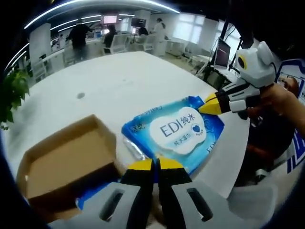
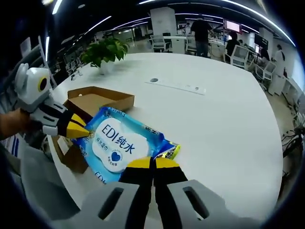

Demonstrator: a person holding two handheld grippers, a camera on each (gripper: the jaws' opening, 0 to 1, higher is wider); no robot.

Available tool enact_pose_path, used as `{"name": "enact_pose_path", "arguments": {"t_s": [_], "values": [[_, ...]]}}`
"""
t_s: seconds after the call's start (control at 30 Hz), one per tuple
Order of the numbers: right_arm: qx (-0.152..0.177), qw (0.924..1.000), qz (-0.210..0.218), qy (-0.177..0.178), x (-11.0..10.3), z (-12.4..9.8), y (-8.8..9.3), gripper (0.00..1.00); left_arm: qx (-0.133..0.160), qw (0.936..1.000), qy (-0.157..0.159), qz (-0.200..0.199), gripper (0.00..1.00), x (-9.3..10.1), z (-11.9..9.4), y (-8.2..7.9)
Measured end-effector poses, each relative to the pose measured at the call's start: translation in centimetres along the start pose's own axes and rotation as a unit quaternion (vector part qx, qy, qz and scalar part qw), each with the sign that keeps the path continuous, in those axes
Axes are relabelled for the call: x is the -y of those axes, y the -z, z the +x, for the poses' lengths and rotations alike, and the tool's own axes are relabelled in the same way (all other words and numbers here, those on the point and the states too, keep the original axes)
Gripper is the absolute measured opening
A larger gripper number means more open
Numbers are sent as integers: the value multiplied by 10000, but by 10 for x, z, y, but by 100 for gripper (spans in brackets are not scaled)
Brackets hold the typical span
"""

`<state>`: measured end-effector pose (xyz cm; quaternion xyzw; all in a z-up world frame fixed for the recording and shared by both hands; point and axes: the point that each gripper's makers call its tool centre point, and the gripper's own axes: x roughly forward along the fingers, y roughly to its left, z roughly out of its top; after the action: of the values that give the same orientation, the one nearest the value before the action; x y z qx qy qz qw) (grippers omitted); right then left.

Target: Operate the shoe box by opening the lid, removing the specified soft item, and placing it in the target area until the item is outside and the box remains undamaged.

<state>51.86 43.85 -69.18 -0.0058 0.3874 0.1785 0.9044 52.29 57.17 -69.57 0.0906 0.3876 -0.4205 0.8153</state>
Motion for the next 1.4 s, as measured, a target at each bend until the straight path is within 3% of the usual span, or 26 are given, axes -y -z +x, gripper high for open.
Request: {"name": "enact_pose_path", "arguments": {"t_s": [0.8,1.4], "values": [[-430,9991,12,-69,28,55,23,0,-736,9951,-162,640,0,-18,51,15],[-510,9986,77,-145,30,73,36,0,-1017,9882,-295,1103,0,-20,58,22]]}}
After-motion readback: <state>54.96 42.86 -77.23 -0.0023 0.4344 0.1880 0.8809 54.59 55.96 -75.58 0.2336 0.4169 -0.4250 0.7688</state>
